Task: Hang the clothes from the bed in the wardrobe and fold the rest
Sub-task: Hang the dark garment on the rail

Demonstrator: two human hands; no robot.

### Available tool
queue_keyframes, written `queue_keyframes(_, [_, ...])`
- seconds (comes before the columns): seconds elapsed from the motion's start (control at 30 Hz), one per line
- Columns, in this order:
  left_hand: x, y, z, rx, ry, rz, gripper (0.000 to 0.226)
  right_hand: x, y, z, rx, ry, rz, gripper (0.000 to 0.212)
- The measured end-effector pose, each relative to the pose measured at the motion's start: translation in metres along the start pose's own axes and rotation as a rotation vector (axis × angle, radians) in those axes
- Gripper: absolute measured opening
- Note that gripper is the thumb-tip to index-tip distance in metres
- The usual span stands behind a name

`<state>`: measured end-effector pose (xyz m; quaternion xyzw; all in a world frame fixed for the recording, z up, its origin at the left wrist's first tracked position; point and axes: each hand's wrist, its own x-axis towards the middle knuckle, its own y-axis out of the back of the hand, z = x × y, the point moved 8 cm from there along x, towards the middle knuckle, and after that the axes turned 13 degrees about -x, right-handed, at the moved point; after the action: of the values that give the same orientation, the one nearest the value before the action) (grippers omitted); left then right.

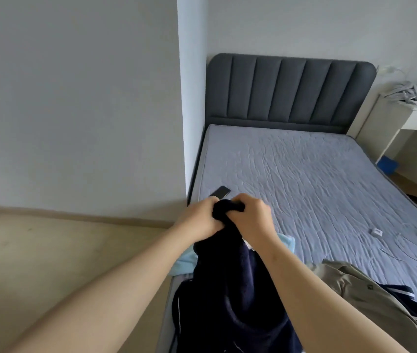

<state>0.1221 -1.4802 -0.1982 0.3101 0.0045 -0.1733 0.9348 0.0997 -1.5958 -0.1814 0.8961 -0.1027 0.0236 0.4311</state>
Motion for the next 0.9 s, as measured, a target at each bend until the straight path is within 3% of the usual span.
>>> queue_keyframes(0.17, [-0.029,0.069,-0.045,-0.151,0.070,0.521,0.019,-0.006,-0.054,-0.011,-0.003,0.032,-0.168,0.021])
queue_keyframes(0.3, [-0.051,0.107,-0.069,-0.290,0.096,0.674,0.025,-0.021,-0.098,-0.004,-0.277,0.012,-0.420,0.011])
queue_keyframes(0.37, [-0.063,0.131,-0.080,-0.362,0.113,0.737,0.026,-0.025,-0.109,-0.005,-0.410,-0.004,-0.463,0.006])
queue_keyframes(0.5, [-0.101,0.195,-0.121,-0.570,0.158,0.962,0.021,-0.027,-0.132,-0.031,-0.563,-0.089,-0.480,0.017])
queue_keyframes(0.67, [-0.166,0.281,-0.186,-0.736,0.209,1.183,0.010,-0.027,-0.186,-0.120,-0.319,-0.057,-0.474,0.030])
queue_keyframes(0.77, [-0.199,0.322,-0.224,-0.757,0.250,1.217,0.006,-0.027,-0.211,-0.184,-0.134,-0.010,-0.401,0.027])
queue_keyframes(0.9, [-0.249,0.371,-0.273,-0.613,0.324,1.206,0.016,-0.041,-0.257,-0.277,0.064,0.069,-0.411,0.029])
